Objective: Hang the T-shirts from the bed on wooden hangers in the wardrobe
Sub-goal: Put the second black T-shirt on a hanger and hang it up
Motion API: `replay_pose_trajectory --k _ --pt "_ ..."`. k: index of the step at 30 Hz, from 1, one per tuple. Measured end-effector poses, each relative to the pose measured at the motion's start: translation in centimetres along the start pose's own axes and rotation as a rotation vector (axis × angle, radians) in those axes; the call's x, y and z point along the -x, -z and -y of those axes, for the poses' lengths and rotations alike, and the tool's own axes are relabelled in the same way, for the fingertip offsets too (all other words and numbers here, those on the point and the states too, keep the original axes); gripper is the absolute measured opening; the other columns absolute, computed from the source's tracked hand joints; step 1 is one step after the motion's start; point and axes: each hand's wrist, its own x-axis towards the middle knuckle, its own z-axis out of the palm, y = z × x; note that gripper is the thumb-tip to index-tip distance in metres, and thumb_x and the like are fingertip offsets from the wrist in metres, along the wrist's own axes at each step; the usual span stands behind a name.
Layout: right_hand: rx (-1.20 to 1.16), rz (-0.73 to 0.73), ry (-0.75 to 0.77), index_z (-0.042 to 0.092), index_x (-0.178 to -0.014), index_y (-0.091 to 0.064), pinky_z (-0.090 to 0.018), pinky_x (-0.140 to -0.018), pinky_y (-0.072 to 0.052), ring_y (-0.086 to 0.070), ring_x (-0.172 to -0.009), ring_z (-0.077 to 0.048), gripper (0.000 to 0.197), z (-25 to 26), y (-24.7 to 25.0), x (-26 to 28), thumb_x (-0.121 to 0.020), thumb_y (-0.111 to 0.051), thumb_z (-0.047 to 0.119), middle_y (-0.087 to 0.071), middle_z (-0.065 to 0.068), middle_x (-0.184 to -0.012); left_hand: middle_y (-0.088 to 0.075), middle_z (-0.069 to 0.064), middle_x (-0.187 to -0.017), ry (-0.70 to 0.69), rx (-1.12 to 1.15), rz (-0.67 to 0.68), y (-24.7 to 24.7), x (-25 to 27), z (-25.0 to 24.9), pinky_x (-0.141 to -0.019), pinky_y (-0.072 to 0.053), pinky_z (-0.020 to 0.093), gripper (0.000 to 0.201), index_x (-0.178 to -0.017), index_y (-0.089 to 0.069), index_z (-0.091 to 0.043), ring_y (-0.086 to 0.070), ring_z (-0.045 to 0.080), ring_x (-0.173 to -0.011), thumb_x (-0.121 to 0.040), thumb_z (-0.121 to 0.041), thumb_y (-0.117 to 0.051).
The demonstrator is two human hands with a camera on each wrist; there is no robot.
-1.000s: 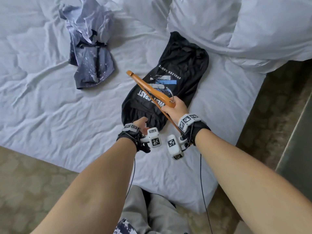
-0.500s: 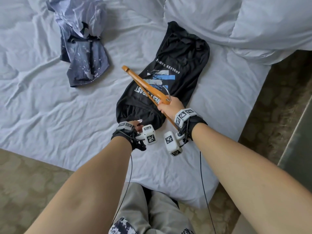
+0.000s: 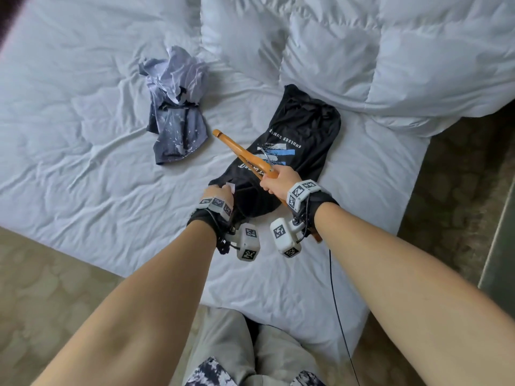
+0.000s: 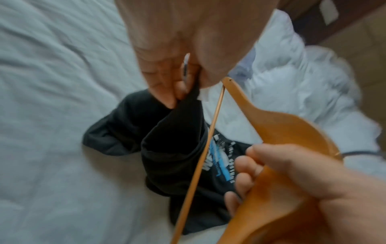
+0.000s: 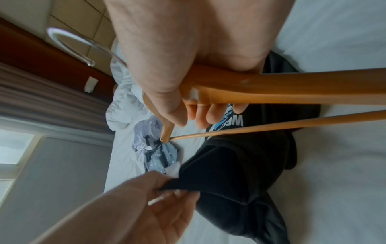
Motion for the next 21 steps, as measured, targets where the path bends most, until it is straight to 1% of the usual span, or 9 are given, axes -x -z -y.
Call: replay_pose_trajectory --k 2,5,7,11,12,14,15,18,21 --pt "0.014 -0.006 0.036 0.024 -0.082 -0.064 -0.037 -0.087 -0.056 -0.071 -0.086 -0.022 0.004 1.3 0.5 1.4 -0.079 -0.066 0.022 -0.074 -0.004 -0.088 -0.069 0.019 -0.098 -0.095 0.103 0.011 1.1 2.3 -1.6 -0.089 -0.056 0.05 0.031 -0.083 -0.062 -0.008 -0.067 0.039 -0.095 -0.075 -0.035 -0.049" --pt "0.025 -0.029 0.087 0.025 -0.078 -0.063 -0.037 -0.087 -0.056 -0.071 -0.087 -0.023 0.006 3.4 1.5 3.4 -0.079 -0.068 0.021 -0.074 -0.004 -0.087 -0.063 0.016 -0.088 -0.165 0.245 0.04 2.8 8.4 -4.9 -0.091 -0.054 0.053 0.018 -0.086 -0.061 -0.003 -0.064 0.043 -0.106 -0.091 -0.017 -0.05" --pt "0.031 -0.045 0.121 0.025 -0.076 -0.064 -0.039 -0.088 -0.057 -0.072 -0.086 -0.024 0.006 4.9 2.3 4.9 -0.077 -0.068 0.021 -0.074 -0.004 -0.085 -0.06 0.018 -0.096 -0.241 0.27 0.065 3.9 11.6 -6.5 -0.091 -0.054 0.048 0.011 -0.094 -0.059 -0.004 -0.061 0.043 -0.109 -0.093 -0.014 -0.054" --pt "0.03 -0.101 0.204 0.023 -0.078 -0.067 -0.042 -0.087 -0.058 -0.072 -0.084 -0.024 0.005 7.8 4.4 8.3 -0.074 -0.068 0.026 -0.075 -0.004 -0.084 -0.053 0.017 -0.09 -0.343 0.419 0.089 6.6 16.3 -8.8 -0.068 -0.058 0.049 0.009 -0.082 -0.051 -0.012 -0.061 0.035 -0.087 -0.09 -0.011 -0.047" --pt "0.026 -0.115 0.227 0.022 -0.08 -0.068 -0.042 -0.086 -0.058 -0.072 -0.083 -0.024 0.007 8.7 5.0 9.4 -0.075 -0.068 0.026 -0.075 -0.004 -0.083 -0.052 0.014 -0.087 -0.388 0.408 0.076 7.2 17.0 -9.3 -0.066 -0.057 0.048 0.013 -0.079 -0.05 -0.014 -0.058 0.031 -0.084 -0.091 -0.01 -0.046" --pt "0.039 -0.135 0.277 0.017 -0.085 -0.07 -0.043 -0.085 -0.058 -0.072 -0.083 -0.026 0.012 10.4 6.2 11.5 -0.077 -0.068 0.026 -0.075 -0.006 -0.083 -0.053 0.01 -0.081 -0.484 0.385 0.059 8.8 20.2 -10.7 -0.073 -0.057 0.049 0.015 -0.077 -0.054 -0.016 -0.056 0.027 -0.081 -0.09 -0.014 -0.049" --pt "0.05 -0.143 0.301 0.015 -0.088 -0.071 -0.043 -0.085 -0.058 -0.071 -0.083 -0.027 0.016 11.3 6.8 12.6 -0.078 -0.068 0.026 -0.075 -0.008 -0.085 -0.056 0.009 -0.083 -0.543 0.336 0.031 9.5 21.5 -11.3 -0.078 -0.057 0.049 0.014 -0.08 -0.059 -0.016 -0.056 0.026 -0.082 -0.091 -0.017 -0.051" --pt "0.048 -0.15 0.372 0.009 -0.093 -0.072 -0.041 -0.086 -0.057 -0.071 -0.087 -0.028 0.023 14.0 8.6 16.0 -0.083 -0.068 0.029 -0.076 -0.01 -0.09 -0.064 0.01 -0.101 -0.709 0.186 -0.039 11.7 25.5 -13.1 -0.086 -0.049 0.037 0.028 -0.113 -0.067 -0.007 -0.059 0.024 -0.093 -0.099 -0.023 -0.048" --pt "0.075 -0.186 0.446 0.016 -0.076 -0.068 -0.035 -0.079 -0.055 -0.067 -0.075 -0.023 0.013 16.6 10.2 19.2 -0.082 -0.068 0.027 -0.071 -0.003 -0.076 -0.066 0.011 -0.105 -0.842 0.144 -0.063 13.9 29.2 -14.7 -0.088 -0.044 0.033 0.034 -0.113 -0.068 -0.003 -0.059 0.023 -0.099 -0.097 -0.028 -0.051"
